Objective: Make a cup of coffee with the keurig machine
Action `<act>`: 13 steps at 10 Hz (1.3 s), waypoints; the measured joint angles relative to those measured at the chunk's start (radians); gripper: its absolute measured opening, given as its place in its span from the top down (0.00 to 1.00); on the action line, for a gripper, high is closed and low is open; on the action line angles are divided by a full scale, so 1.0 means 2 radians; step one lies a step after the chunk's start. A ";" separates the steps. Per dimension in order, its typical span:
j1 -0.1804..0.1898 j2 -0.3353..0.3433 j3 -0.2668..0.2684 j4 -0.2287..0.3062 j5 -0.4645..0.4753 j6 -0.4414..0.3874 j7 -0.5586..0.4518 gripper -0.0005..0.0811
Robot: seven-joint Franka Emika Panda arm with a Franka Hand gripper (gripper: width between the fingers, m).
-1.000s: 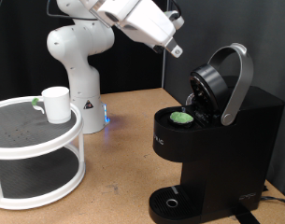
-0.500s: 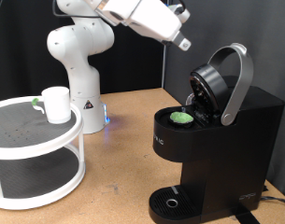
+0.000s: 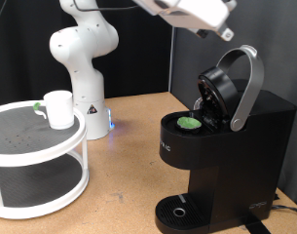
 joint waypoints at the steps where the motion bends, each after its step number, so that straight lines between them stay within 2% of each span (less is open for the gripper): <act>1: 0.003 0.006 0.007 0.007 -0.003 -0.001 0.005 0.01; 10: 0.019 0.028 0.054 0.032 0.022 0.021 0.023 0.01; 12: 0.022 0.035 0.067 0.034 0.022 0.032 0.028 0.31; 13: 0.022 0.040 0.073 0.034 0.022 0.038 0.033 0.31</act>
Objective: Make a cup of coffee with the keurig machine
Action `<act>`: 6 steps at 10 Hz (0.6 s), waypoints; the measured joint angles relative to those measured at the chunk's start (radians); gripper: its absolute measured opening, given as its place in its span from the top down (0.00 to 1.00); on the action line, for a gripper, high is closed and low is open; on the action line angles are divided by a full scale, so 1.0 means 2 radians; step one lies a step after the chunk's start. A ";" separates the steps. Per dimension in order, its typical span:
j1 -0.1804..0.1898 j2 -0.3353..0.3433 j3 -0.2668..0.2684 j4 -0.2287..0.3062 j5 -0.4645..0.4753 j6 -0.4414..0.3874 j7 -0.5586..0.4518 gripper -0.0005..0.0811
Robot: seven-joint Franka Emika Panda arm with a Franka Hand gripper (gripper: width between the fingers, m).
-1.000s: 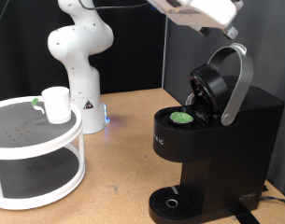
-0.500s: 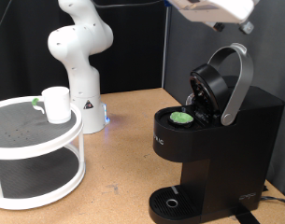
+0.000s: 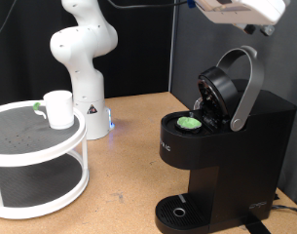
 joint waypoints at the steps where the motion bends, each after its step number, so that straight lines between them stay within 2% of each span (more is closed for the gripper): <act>1: 0.000 0.005 0.005 0.000 0.000 0.004 0.002 0.56; 2: 0.000 0.010 0.010 0.000 0.000 0.008 0.002 0.73; 3: 0.000 0.015 0.014 0.000 0.001 0.013 0.002 0.73; 4: 0.001 0.019 0.018 0.000 0.003 0.021 0.002 0.92; 5: 0.002 0.022 0.022 0.001 0.007 0.028 0.002 0.92; 6: 0.002 0.026 0.027 0.002 0.011 0.032 0.002 0.97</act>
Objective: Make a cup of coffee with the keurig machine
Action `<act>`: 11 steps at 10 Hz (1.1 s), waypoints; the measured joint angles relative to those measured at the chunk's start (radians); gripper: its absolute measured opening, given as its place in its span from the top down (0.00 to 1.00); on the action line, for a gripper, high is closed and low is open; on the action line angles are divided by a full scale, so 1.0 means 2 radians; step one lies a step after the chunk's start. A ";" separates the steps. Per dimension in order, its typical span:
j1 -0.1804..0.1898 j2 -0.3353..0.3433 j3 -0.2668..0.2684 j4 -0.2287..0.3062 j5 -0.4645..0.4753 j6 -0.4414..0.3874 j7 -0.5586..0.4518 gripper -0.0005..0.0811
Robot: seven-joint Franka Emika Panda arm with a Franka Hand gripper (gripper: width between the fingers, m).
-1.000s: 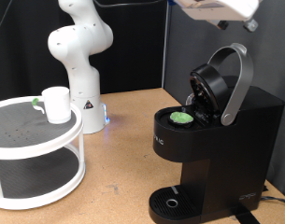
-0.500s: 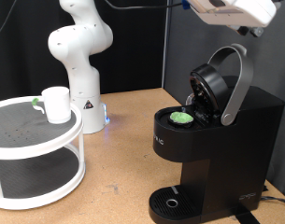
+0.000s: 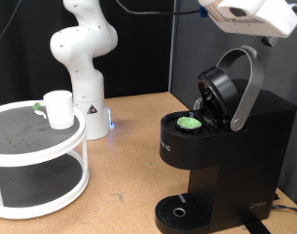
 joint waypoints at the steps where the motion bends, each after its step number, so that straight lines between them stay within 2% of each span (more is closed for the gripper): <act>1: 0.000 0.003 0.003 0.002 0.002 0.001 0.000 0.99; 5: 0.000 0.006 0.010 -0.001 -0.002 0.010 0.000 0.99; 11: -0.008 0.004 0.003 -0.010 -0.015 0.011 -0.015 0.99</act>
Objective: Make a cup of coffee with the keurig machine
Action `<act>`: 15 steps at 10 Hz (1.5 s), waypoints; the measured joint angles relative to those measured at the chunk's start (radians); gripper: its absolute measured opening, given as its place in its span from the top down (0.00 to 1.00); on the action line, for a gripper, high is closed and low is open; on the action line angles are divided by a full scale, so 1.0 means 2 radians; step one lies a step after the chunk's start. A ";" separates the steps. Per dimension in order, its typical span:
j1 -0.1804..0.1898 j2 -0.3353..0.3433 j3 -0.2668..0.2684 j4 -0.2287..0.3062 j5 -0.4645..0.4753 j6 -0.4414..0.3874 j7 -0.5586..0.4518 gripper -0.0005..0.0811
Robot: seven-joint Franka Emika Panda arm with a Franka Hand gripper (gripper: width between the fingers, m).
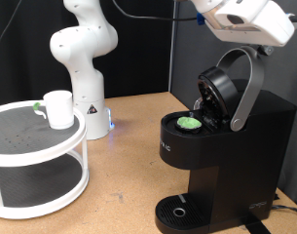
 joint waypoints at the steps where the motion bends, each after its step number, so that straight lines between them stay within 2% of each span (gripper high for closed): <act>1: -0.002 -0.003 -0.003 -0.002 0.000 -0.007 -0.008 0.99; 7: -0.013 -0.030 -0.022 -0.015 -0.003 -0.041 -0.022 0.99; 11: -0.025 -0.033 -0.024 -0.008 -0.051 -0.060 0.029 0.99; 15: -0.040 -0.042 -0.034 -0.007 -0.085 -0.075 0.034 0.99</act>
